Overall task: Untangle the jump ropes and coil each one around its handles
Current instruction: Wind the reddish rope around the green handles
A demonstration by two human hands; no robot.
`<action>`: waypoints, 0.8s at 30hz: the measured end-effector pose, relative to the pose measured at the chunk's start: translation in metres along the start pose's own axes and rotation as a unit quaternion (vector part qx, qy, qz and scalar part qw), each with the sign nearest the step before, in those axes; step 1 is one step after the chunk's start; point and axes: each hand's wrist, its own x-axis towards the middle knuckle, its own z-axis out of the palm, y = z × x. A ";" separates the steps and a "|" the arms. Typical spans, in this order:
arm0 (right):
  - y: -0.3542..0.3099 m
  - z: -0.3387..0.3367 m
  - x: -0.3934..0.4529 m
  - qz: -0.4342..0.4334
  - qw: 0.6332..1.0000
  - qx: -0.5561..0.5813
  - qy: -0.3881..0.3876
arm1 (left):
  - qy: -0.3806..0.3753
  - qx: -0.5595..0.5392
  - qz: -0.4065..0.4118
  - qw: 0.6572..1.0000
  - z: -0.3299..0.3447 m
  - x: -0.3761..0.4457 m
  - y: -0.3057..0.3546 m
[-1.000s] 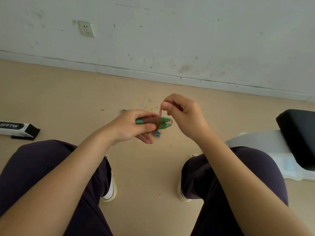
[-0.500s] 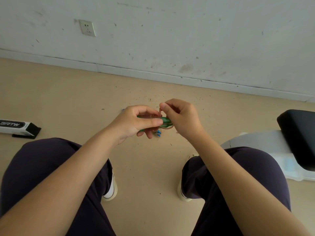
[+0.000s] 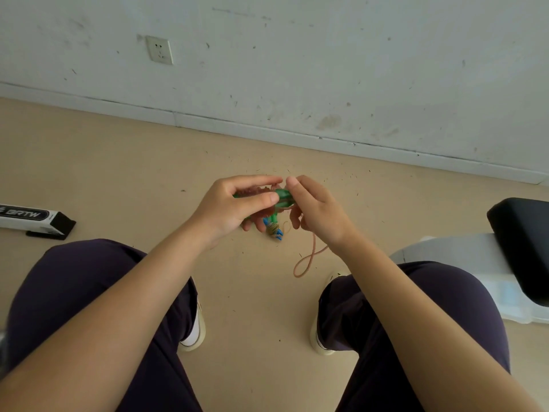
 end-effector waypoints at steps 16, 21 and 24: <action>0.007 0.007 0.001 -0.026 0.994 -0.090 -0.057 | -0.022 -0.185 -0.099 0.977 -0.001 0.003 0.003; 0.003 0.008 -0.002 -0.031 0.993 -0.103 -0.054 | -0.017 -0.172 -0.086 0.981 -0.002 0.002 0.003; 0.003 0.010 -0.003 -0.021 0.992 -0.111 -0.047 | -0.001 -0.122 -0.068 0.990 0.001 0.001 0.002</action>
